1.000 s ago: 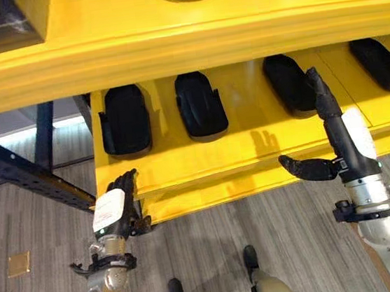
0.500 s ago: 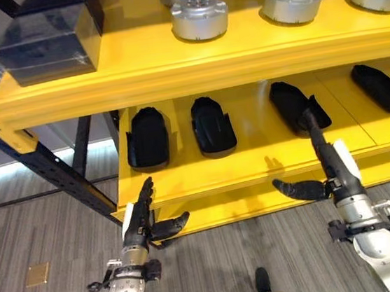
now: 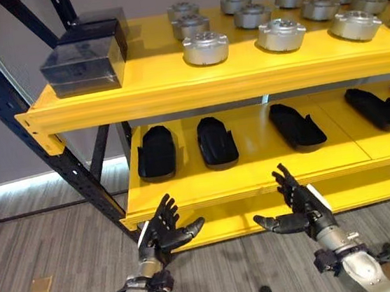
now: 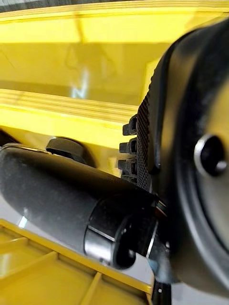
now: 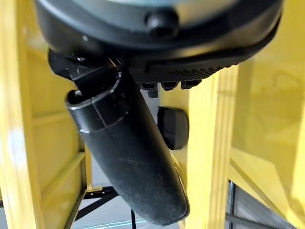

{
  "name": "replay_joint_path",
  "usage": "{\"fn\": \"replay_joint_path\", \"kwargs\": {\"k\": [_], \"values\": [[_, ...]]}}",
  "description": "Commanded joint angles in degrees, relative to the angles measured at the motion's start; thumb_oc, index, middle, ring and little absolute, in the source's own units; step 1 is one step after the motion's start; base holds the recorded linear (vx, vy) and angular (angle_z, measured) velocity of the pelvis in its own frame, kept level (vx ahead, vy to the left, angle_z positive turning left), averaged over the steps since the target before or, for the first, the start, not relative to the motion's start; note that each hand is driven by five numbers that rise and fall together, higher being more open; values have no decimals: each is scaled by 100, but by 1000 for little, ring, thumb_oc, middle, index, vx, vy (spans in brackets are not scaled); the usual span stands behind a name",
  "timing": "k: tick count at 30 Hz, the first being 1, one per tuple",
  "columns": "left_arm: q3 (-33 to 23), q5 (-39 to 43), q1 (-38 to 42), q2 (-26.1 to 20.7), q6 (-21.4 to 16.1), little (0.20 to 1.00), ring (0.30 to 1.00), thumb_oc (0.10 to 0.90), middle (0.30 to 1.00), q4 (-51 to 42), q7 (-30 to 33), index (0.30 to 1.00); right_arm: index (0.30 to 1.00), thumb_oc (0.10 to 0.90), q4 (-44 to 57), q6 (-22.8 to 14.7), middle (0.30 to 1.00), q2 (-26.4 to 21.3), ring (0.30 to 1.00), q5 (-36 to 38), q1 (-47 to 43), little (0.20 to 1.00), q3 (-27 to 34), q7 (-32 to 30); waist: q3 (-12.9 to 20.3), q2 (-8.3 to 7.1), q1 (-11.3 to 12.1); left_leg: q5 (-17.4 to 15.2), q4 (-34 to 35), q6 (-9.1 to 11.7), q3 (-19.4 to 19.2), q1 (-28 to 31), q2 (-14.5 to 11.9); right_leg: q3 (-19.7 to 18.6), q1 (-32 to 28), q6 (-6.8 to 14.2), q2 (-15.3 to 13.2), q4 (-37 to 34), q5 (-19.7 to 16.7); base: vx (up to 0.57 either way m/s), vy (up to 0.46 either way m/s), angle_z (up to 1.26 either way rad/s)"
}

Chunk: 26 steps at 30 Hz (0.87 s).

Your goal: Move parts from the plastic box to the shelf.

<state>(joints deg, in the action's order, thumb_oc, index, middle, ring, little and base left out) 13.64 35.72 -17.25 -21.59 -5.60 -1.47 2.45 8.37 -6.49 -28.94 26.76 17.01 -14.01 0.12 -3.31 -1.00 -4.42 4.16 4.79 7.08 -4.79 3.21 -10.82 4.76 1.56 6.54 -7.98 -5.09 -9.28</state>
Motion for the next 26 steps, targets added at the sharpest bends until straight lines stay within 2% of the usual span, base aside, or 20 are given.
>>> {"fn": "replay_joint_path", "kwargs": {"k": [1, 9, 26], "values": [[-80, -61, 387, -193, -389, 1000, 1000, 900, 1000, -175, -237, 1000, 1000, 900, 298, -369, 1000, 39, 1000, 313, -457, 1000, 142, 73, 252, -141, 21, -59, 5, -128, -103, 5, 24, 83, -316, 242, -125, 195, 612, -10, 35, -1], [11, -201, 576, -152, -406, 1000, 1000, 900, 1000, 4, -120, 1000, 1000, 900, -60, -311, 1000, 270, 1000, 516, -667, 1000, -84, -19, 299, -223, 36, -145, -18, -210, -105, 49, 134, -12, -292, 299, -239, 240, 568, -14, 42, -4], [89, -159, 530, -169, -299, 1000, 1000, 900, 1000, 70, -160, 1000, 1000, 900, -243, -132, 1000, 347, 1000, 723, -711, 1000, -281, 117, 333, -331, 71, -251, -35, -333, -145, 152, 287, -210, -304, 347, -342, 208, 519, -4, 15, -3]]}}
